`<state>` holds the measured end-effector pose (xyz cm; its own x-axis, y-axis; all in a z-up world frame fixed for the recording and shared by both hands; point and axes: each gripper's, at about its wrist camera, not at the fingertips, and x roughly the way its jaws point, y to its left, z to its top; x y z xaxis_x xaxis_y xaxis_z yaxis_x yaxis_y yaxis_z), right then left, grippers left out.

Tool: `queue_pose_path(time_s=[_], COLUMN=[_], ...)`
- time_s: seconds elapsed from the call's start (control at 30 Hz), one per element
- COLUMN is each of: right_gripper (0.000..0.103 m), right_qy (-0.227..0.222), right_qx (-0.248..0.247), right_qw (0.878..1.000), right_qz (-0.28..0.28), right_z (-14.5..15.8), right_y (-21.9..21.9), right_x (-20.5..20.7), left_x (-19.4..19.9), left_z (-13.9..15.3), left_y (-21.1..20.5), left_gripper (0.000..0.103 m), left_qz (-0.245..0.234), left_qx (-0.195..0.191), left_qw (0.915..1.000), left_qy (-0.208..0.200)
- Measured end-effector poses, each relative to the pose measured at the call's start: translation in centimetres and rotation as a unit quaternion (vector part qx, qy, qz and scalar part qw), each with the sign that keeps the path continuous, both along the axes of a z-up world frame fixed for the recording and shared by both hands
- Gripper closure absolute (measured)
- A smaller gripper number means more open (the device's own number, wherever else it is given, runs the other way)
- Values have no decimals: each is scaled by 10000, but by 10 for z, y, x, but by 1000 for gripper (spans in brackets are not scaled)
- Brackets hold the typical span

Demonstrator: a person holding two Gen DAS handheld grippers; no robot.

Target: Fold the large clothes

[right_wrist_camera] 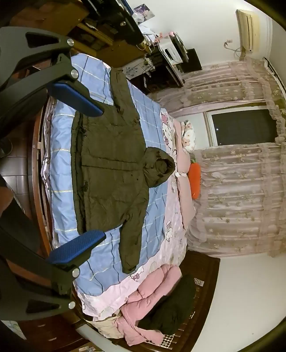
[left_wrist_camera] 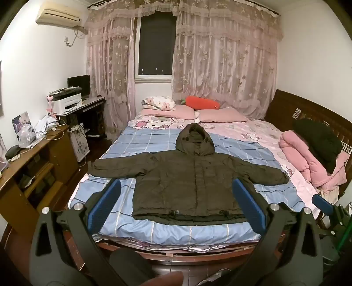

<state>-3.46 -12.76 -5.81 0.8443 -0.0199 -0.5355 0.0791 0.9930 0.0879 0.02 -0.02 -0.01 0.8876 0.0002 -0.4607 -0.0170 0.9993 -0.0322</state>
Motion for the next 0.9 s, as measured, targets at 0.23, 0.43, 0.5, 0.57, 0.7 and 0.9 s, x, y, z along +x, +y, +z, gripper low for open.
queue_pose_path(time_s=[0.23, 0.43, 0.5, 0.57, 0.7, 0.9], right_gripper=[1, 1, 1, 1, 1, 1], right_qy=[8, -41, -36, -33, -27, -22], right_qx=[-5, -5, -4, -8, -5, -2], right_qw=[10000, 10000, 10000, 10000, 10000, 10000], right_qz=[14, 0, 5, 3, 7, -3], right_z=[1, 2, 1, 1, 1, 1], right_y=[2, 3, 3, 4, 4, 4], right_x=[2, 0, 1, 2, 3, 3], left_x=[-3, -1, 0, 0, 0, 0], left_z=[1, 0, 0, 0, 0, 0], left_y=[-1, 0, 0, 0, 0, 0], left_gripper=[2, 2, 2, 2, 2, 2], left_qz=[29, 17, 4, 11, 6, 4], left_qx=[8, -26, -23, -28, -34, -31], left_qw=[10000, 10000, 10000, 10000, 10000, 10000], left_qy=[-15, 12, 29, 27, 30, 31])
